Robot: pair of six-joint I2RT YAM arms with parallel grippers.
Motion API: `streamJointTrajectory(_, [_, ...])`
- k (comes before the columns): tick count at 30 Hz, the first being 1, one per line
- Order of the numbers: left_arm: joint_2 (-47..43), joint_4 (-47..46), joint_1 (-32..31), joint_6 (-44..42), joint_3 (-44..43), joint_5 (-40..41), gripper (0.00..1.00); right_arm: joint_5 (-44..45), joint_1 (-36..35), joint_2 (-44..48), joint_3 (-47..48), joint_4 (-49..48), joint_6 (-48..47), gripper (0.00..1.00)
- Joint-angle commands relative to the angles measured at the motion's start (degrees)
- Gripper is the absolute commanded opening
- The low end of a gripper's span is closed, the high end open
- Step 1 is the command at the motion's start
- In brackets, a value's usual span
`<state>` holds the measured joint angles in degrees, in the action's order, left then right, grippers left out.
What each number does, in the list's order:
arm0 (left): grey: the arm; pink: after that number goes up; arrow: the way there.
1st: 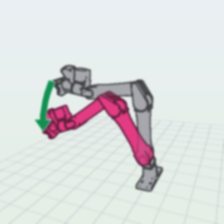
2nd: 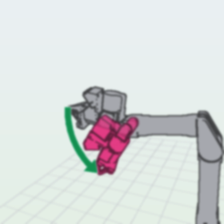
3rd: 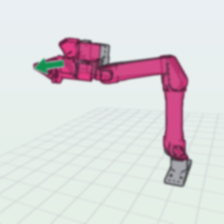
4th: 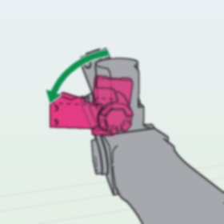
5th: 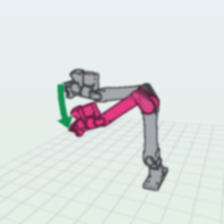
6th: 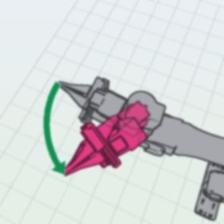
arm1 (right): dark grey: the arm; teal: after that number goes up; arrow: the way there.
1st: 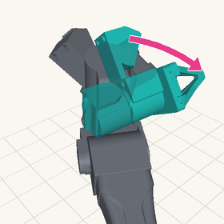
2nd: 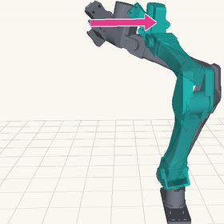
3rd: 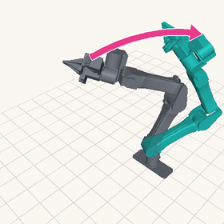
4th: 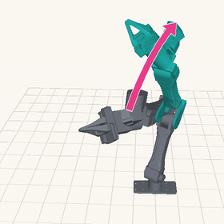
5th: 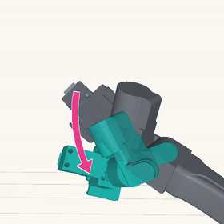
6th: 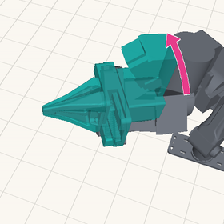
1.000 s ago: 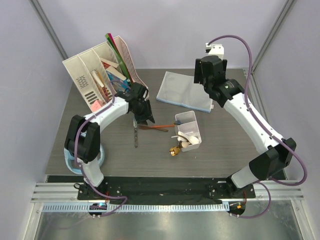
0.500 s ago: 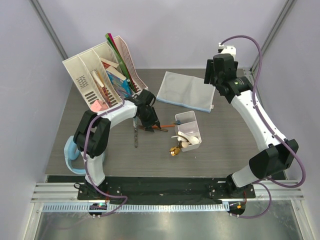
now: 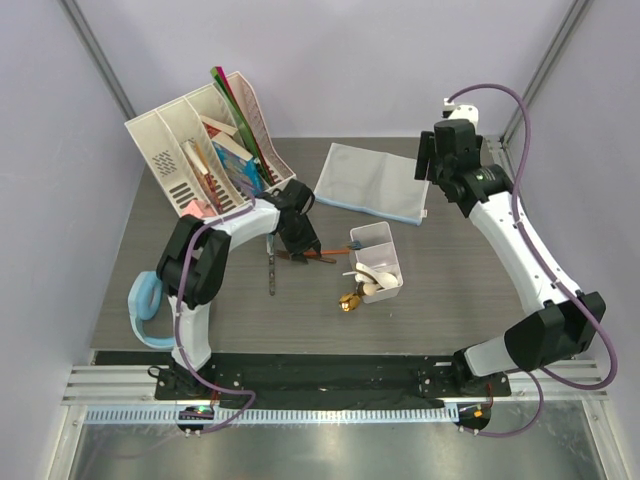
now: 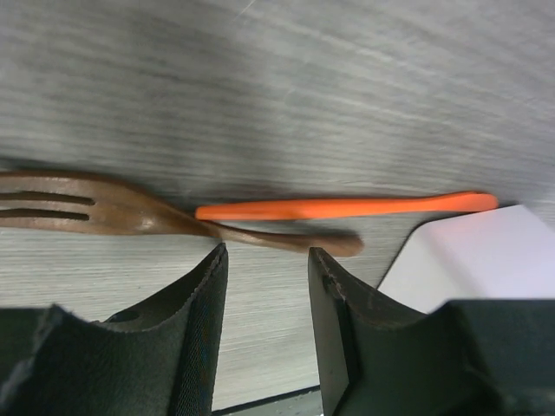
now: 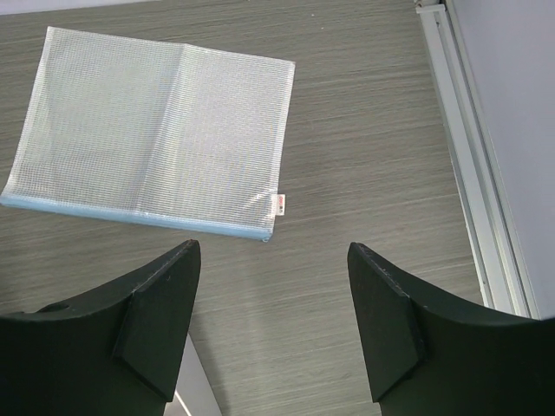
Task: Sort the eating utensils into containers
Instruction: Pick up the fork at the center of the board.
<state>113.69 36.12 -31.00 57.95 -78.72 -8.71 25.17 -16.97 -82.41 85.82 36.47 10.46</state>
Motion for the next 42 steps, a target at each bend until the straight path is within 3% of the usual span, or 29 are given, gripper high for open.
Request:
streamJointTrajectory(1, [0.22,-0.52,-0.11,0.06,-3.37,1.68,0.43,-0.47,0.97,3.48,-0.65,-0.61,-0.53,0.74])
streamJointTrajectory(12, [2.68,2.81,-0.11,-1.00,-6.27,1.24,0.42,-0.30,1.68,4.10,-1.09,-0.61,-0.70,0.74])
streamJointTrajectory(26, [1.97,6.33,-0.72,-2.06,-2.05,2.03,0.41,-1.08,2.82,4.36,-3.29,-1.22,0.53,0.74])
streamJointTrajectory(42, [0.48,4.22,-0.64,-3.11,-4.95,0.80,0.38,-1.26,3.52,3.31,-2.94,-1.66,0.61,0.74])
